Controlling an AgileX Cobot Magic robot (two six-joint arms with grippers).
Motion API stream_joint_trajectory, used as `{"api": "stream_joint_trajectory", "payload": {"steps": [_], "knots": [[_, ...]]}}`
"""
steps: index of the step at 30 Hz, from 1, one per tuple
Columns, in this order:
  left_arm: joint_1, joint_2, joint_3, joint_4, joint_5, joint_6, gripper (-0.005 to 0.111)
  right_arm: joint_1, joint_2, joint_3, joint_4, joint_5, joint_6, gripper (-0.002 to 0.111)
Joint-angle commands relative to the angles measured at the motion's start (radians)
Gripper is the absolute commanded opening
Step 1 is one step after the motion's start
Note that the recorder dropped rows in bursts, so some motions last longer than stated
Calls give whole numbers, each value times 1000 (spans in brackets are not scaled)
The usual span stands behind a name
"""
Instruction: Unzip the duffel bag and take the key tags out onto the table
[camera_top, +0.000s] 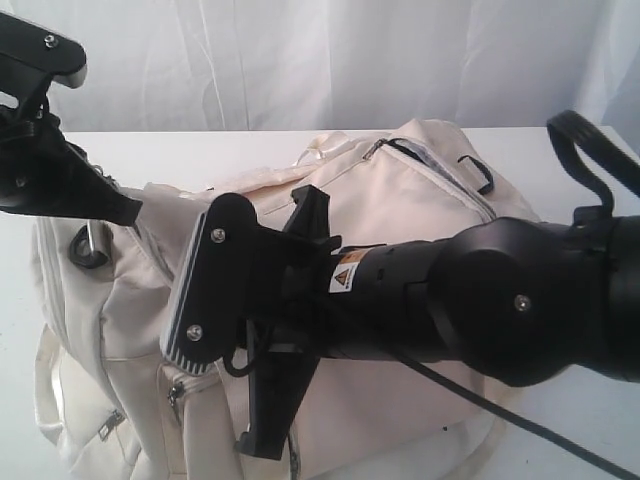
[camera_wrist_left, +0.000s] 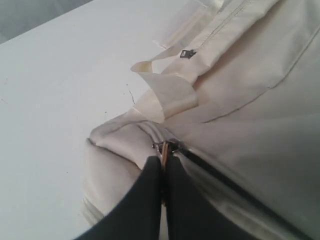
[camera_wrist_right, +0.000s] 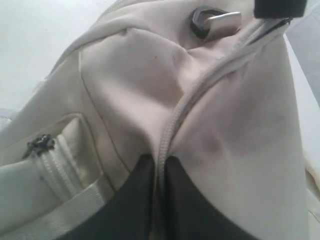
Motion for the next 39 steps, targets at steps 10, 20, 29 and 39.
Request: {"api": "stream_joint_trajectory", "payload": {"steps": [10,20,29,39], "knots": [[218,113,1,52,-222,8,0,4,-10,1,1,75,1,0],[283,170,-88,45,-202,74,17,4,-10,1,1,75,18,1],[282,28,-88,8,-38,74,62,4,-46,1,3,81,83,49],[170,-172,-141,-631,407,941,41,-17,-305,1,-24,101,206,49]]}}
